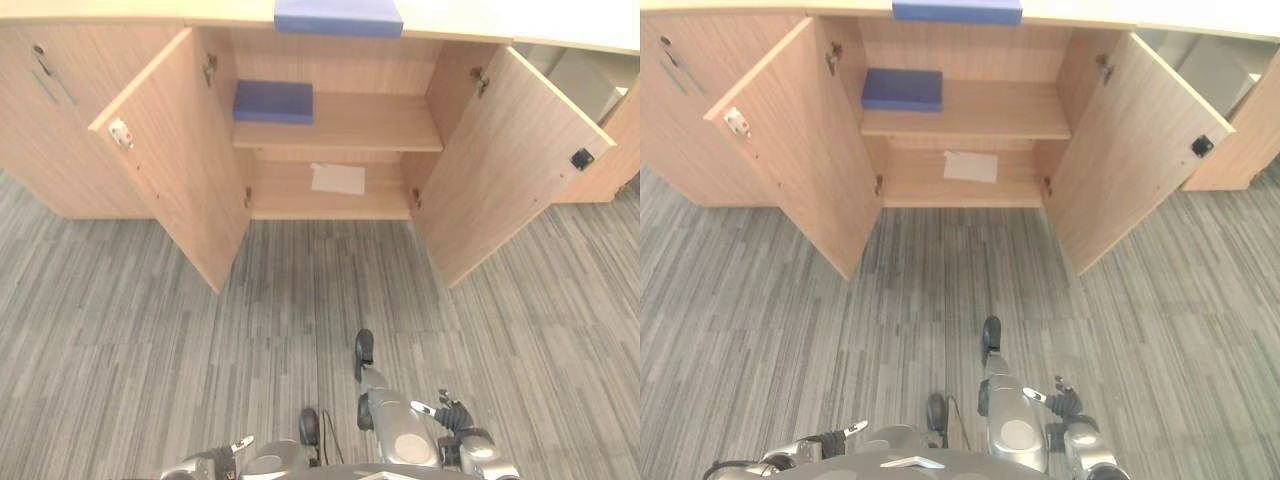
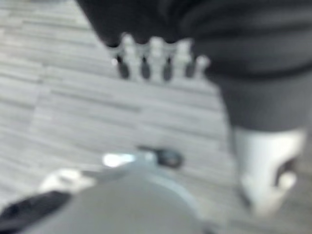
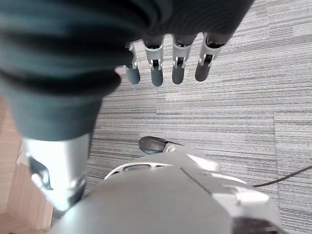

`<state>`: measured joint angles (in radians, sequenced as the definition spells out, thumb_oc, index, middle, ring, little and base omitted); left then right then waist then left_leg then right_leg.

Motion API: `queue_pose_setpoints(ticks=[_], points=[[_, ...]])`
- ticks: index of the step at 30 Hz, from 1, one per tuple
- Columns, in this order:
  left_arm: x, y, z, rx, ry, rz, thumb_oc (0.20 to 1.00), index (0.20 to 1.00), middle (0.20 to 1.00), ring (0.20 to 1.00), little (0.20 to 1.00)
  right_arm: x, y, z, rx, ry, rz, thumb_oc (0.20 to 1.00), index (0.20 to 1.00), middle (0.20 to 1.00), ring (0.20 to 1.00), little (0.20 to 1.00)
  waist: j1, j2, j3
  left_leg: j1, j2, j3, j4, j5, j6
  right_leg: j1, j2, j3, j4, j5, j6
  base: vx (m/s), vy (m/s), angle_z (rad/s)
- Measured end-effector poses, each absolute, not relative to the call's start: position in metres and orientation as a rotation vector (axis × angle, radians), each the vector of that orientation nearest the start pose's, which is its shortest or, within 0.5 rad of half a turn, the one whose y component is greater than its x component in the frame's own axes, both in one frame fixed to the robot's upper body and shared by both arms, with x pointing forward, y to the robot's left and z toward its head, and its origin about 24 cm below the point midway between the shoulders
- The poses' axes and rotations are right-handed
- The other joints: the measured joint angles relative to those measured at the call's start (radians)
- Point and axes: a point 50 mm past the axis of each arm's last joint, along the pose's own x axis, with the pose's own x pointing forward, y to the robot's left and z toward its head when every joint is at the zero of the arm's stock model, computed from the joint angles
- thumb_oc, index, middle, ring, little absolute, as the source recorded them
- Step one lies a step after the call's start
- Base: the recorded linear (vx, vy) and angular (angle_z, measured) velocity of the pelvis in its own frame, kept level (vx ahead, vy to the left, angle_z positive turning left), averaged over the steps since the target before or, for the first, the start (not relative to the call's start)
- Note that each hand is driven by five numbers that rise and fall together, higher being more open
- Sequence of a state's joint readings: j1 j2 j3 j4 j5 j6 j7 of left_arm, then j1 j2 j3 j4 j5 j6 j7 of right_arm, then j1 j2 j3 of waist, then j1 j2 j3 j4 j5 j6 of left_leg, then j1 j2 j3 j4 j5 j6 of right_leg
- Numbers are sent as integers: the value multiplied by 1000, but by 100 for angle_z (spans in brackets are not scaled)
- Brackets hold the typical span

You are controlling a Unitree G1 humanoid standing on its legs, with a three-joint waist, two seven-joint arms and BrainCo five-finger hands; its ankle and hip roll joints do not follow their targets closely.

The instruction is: Put the empty folder in the office cabinet

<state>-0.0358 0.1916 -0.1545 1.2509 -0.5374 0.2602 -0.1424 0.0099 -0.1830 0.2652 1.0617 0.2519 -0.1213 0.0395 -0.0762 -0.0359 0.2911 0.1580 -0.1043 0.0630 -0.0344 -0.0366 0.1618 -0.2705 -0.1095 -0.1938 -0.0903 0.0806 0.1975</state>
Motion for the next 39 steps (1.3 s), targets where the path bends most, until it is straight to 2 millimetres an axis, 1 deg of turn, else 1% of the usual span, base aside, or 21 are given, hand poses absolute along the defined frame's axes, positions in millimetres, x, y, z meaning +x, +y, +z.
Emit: queue_pose_setpoints(ticks=[2, 4, 5, 6, 8, 9, 13, 15, 16, 17, 18, 20, 23, 25, 26, 27, 30, 32, 35, 37, 39], points=[[69, 195, -172, -360, 1437, 172, 1000, 1000, 1000, 1000, 1000, 127, -188, -151, -59, 968, 39, 1000, 1000, 1000, 1000, 1000, -6, 1, -2, 12, 0, -40, 53, -55, -12, 35, -8, -7, 3, -1, -3, 472, -177, 49], [57, 194, -174, -363, 1462, 182, 1000, 1000, 1000, 1000, 1000, 125, -190, -152, -91, 990, 65, 1000, 1000, 1000, 1000, 1000, -19, 14, -11, 45, 9, -94, 86, -119, -28, 95, -8, -13, 56, -12, -54, 488, -234, 72], [48, 195, -175, -366, 1482, 191, 1000, 1000, 1000, 1000, 1000, 123, -190, -152, -103, 999, 83, 1000, 1000, 1000, 1000, 1000, -16, 11, -34, 64, 14, -101, 83, -131, -34, 114, -3, -18, 59, -12, -56, 554, -292, 43], [40, 194, -176, -367, 1495, 198, 1000, 1000, 1000, 1000, 1000, 125, -190, -152, -111, 1002, 92, 1000, 1000, 1000, 1000, 1000, -9, 13, -54, 89, 29, -112, 69, -149, -47, 146, 8, -28, 59, 22, -101, 546, -298, 52], [23, 190, -178, -344, 1540, 177, 1000, 1000, 1000, 1000, 1000, 120, -197, -154, -89, 1032, 57, 1000, 1000, 1000, 1000, 1000, -13, 71, -89, 160, 109, -128, 69, -177, -112, 210, 75, -41, 85, 53, -167, 434, -241, 64], [21, 186, -179, -330, 1546, 158, 1000, 1000, 1000, 1000, 1000, 119, -202, -154, -84, 1039, 38, 1000, 1000, 1000, 1000, 1000, -8, 82, -102, 181, 125, -112, 77, -164, -134, 229, 92, -46, 92, 33, -204, 346, -197, 31], [25, 183, -179, -317, 1515, 139, 1000, 1000, 1000, 1000, 1000, 142, -212, -143, -83, 969, 15, 1000, 1000, 1000, 1000, 1000, 3, 80, -134, 137, 139, -55, 235, -125, -200, 279, 109, -47, 68, 3, -233, 250, -183, -8], [32, 185, -179, -314, 1491, 147, 1000, 1000, 1000, 1000, 1000, 144, -217, -141, -99, 961, 15, 1000, 1000, 1000, 1000, 1000, 0, 70, -157, 47, 147, -15, 411, -105, -235, 295, 110, -46, 56, -8, -246, 191, -267, -2], [47, 184, -177, -324, 1445, 155, 1000, 1000, 1000, 1000, 1000, 141, -220, -141, -100, 977, 10, 1000, 1000, 1000, 1000, 1000, 0, 50, -160, -68, 154, 8, 583, -55, -294, 299, 104, -49, 55, -27, -270, 191, -259, 24], [61, 192, -175, -312, 1404, 166, 1000, 1000, 1000, 1000, 1000, 136, -219, -144, -94, 997, 9, 1000, 1000, 1000, 1000, 1000, 16, 20, -156, -202, 164, 35, 802, 35, -306, 306, 90, -49, 50, -42, -284, 146, -134, 21], [70, 199, -172, -299, 1365, 184, 1000, 1000, 1000, 1000, 1000, 131, -216, -147, -84, 1032, 4, 1000, 1000, 1000, 1000, 1000, 34, 0, -155, -332, 189, 78, 975, 11, -268, 326, 86, -48, 26, -49, -283, 171, -93, 6], [76, 204, -170, -329, 1325, 224, 1000, 1000, 1000, 1000, 1000, 130, -209, -150, -72, 1038, 6, 1000, 1000, 1000, 1000, 1000, 41, -21, -138, -475, 185, 90, 939, -42, -211, 364, 84, -50, 7, -64, -291, 213, 14, -4], [81, 203, -169, -340, 1303, 217, 1000, 1000, 1000, 1000, 1000, 132, -204, -150, -70, 1032, 18, 1000, 1000, 1000, 1000, 1000, 58, -22, -81, -495, 166, 162, 484, -31, -185, 425, 89, -40, 0, -109, -267, 292, 98, -20], [69, 199, -172, -329, 1340, 208, 1000, 1000, 1000, 1000, 1000, 131, -206, -152, -101, 1054, 32, 1000, 1000, 1000, 1000, 1000, 66, 5, -65, -426, 115, 73, 58, 55, -222, 480, 97, 6, 0, -140, -237, 269, 53, -33], [69, 199, -172, -329, 1340, 208, 1000, 1000, 1000, 1000, 1000, 131, -206, -152, -101, 1054, 32, 1000, 1000, 1000, 1000, 1000, 66, 5, -65, -426, 115, 73, 58, 55, -222, 480, 97, 6, 0, -140, -237, 201, 32, -52], [59, 198, -173, -326, 1364, 211, 1000, 1000, 1000, 1000, 1000, 129, -208, -153, -111, 1063, 29, 1000, 1000, 1000, 1000, 1000, 71, 20, -56, -394, 109, 13, -53, 74, -230, 506, 100, 29, 1, -156, -223, 245, 68, -49], [47, 199, -175, -304, 1399, 221, 1000, 1000, 1000, 1000, 1000, 119, -208, -156, -115, 1073, 31, 1000, 1000, 1000, 1000, 1000, 87, 26, -62, -330, 102, -36, 7, 116, -176, 573, 82, 101, 8, -214, -182, 303, 124, -76], [51, 199, -174, -292, 1388, 218, 1000, 1000, 1000, 1000, 1000, 117, -203, -157, -105, 1078, 35, 1000, 1000, 1000, 1000, 1000, 82, -7, -64, -279, 75, -7, -10, 149, -152, 578, 49, 123, 66, -235, -164, 198, 108, -56], [79, 203, -169, -226, 1323, 164, 1000, 1000, 1000, 1000, 1000, 115, -194, -158, -97, 1068, 56, 1000, 1000, 1000, 1000, 1000, 72, 10, -89, -214, 79, -16, -51, 241, -69, 506, 51, 127, 192, -291, -171, 118, 81, -55], [103, 211, -163, -193, 1261, 159, 1000, 1000, 1000, 1000, 1000, 122, -186, -157, -97, 1046, 81, 1000, 1000, 1000, 1000, 1000, 54, 2, -95, -208, 71, -13, -53, 220, -57, 441, 63, 120, 191, -286, -171, 68, 34, -24], [123, 211, -157, -170, 1210, 154, 1000, 1000, 1000, 1000, 1000, 129, -180, -155, -111, 1025, 97, 1000, 1000, 1000, 1000, 1000, 49, 14, -88, -191, 62, 3, -53, 206, -40, 331, 36, 72, 301, -262, -165, 5, -94, -18]])
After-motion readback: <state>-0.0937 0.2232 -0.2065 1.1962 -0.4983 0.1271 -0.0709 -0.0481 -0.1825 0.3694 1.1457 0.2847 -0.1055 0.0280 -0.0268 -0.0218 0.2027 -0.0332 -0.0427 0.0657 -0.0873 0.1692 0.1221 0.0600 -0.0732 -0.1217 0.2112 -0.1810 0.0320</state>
